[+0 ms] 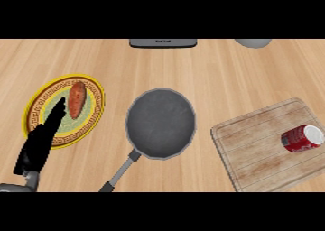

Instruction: Pick the can from the cutting board and place it in the pan

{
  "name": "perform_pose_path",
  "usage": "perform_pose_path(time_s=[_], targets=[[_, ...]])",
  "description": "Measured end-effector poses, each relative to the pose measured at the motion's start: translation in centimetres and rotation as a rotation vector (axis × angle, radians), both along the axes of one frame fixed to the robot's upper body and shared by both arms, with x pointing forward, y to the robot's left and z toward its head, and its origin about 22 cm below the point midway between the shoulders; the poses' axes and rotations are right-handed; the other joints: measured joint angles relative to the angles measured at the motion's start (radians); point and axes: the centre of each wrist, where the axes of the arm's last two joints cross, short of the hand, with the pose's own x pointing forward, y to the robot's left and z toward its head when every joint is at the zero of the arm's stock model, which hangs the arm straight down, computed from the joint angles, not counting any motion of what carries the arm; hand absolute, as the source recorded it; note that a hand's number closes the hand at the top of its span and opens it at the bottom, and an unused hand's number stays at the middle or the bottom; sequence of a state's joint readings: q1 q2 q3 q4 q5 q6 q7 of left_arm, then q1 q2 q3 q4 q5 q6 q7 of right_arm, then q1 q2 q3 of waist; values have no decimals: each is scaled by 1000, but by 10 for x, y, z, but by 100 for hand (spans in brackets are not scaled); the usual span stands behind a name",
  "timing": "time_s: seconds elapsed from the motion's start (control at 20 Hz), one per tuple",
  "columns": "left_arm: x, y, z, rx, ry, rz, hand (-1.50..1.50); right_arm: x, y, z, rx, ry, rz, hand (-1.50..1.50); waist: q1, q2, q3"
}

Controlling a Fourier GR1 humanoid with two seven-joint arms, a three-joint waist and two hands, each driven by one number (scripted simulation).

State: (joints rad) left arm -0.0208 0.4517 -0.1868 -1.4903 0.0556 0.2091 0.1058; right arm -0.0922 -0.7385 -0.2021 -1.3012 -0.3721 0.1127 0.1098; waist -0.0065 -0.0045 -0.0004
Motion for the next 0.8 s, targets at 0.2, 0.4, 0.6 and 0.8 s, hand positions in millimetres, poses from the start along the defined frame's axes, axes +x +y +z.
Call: perform_pose_path(time_s=[0.2,0.4,0.6,0.8], targets=[[-7,-6,-6,-14,-3,-8,0,-15,-36,22,-200,87,69,-150,7,4,1],[-10,-14,-3,-24,-6,-16,0,-14,-57,53,-324,156,173,-150,19,6,1],[-13,-15,-1,-25,-3,-22,0,1,-57,73,-380,223,300,-150,28,7,1],[-13,-13,3,-24,-5,-23,0,19,-40,84,-409,287,432,-150,28,7,1]])
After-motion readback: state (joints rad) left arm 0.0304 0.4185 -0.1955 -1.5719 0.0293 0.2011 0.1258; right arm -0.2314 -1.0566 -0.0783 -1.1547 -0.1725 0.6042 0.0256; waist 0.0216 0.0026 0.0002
